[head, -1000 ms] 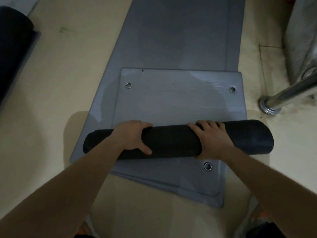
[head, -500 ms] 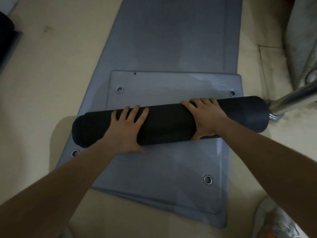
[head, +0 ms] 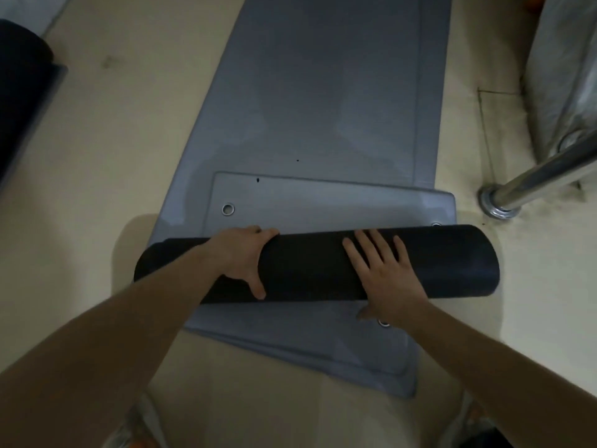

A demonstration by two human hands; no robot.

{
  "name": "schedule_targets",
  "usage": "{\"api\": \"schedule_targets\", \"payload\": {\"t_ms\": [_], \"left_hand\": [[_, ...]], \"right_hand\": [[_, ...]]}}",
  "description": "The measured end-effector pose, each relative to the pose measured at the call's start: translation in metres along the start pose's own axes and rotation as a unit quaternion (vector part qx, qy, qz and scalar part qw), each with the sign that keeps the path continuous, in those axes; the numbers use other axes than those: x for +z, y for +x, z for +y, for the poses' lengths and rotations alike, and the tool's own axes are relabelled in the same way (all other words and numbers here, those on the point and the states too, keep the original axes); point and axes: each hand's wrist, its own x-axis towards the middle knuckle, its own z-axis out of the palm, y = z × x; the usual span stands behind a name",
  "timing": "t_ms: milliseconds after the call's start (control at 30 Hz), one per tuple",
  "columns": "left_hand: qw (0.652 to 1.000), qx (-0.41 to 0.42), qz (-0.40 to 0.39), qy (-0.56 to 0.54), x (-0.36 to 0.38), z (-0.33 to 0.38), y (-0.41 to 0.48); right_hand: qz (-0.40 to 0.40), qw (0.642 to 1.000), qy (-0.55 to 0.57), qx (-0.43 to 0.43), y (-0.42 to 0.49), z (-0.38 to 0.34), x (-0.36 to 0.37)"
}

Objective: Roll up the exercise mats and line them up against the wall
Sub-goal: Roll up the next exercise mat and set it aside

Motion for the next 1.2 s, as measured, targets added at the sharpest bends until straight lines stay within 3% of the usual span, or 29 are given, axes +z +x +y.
{"api": "schedule_targets", "payload": {"t_ms": [67,133,200,267,367,467,567,633,700,733,900,967,1067,1200], "left_hand": [[0.999,-0.008,0.013,-0.042,-0.004,-0.003,0.001],[0.993,-0.021,0.101,-0.056,0.006,0.007,-0.009],[0.984,-0.028,0.177,-0.018,0.029,0.028,-0.022],[0.978,-0.042,0.203,0.028,0.045,0.046,-0.022],[0.964,-0.073,0.254,0.038,0.028,0.035,0.009],[0.975,-0.043,0.217,0.012,-0.028,0.004,0.046],[0.980,-0.018,0.193,-0.037,-0.055,-0.016,0.059],[0.950,-0.062,0.295,-0.079,-0.039,-0.014,0.051],[0.891,-0.129,0.414,-0.134,0.000,0.000,0.038],[0.869,-0.156,0.436,-0.172,0.018,0.010,0.034],[0.831,-0.176,0.387,-0.360,0.055,0.036,0.017],[0.797,-0.177,0.385,-0.430,0.058,0.023,0.005],[0.777,-0.197,0.373,-0.467,0.067,-0.012,-0.014],[0.741,-0.239,0.389,-0.492,0.064,-0.070,-0.042]], "right_hand": [[0.001,1.000,0.006,-0.009,0.007,0.006,-0.006],[-0.002,0.999,0.034,-0.029,0.030,0.020,-0.028],[-0.053,0.994,0.079,-0.050,0.058,0.037,-0.059],[-0.111,0.985,0.118,-0.054,0.079,0.048,-0.077],[-0.058,0.995,0.075,-0.024,0.088,0.057,-0.072],[0.029,0.999,-0.027,-0.023,0.087,0.068,-0.059],[-0.020,1.000,0.001,-0.021,0.115,0.083,-0.091],[-0.064,0.997,0.033,-0.012,0.129,0.084,-0.111],[-0.087,0.995,0.057,-0.004,0.131,0.077,-0.116],[-0.096,0.993,0.074,0.001,0.129,0.069,-0.114],[-0.159,0.954,0.250,0.044,0.108,0.001,-0.096],[-0.135,0.953,0.263,0.061,0.103,-0.035,-0.092],[-0.103,0.945,0.297,0.091,0.105,-0.096,-0.094],[-0.068,0.899,0.417,0.118,0.126,-0.186,-0.104]]}}
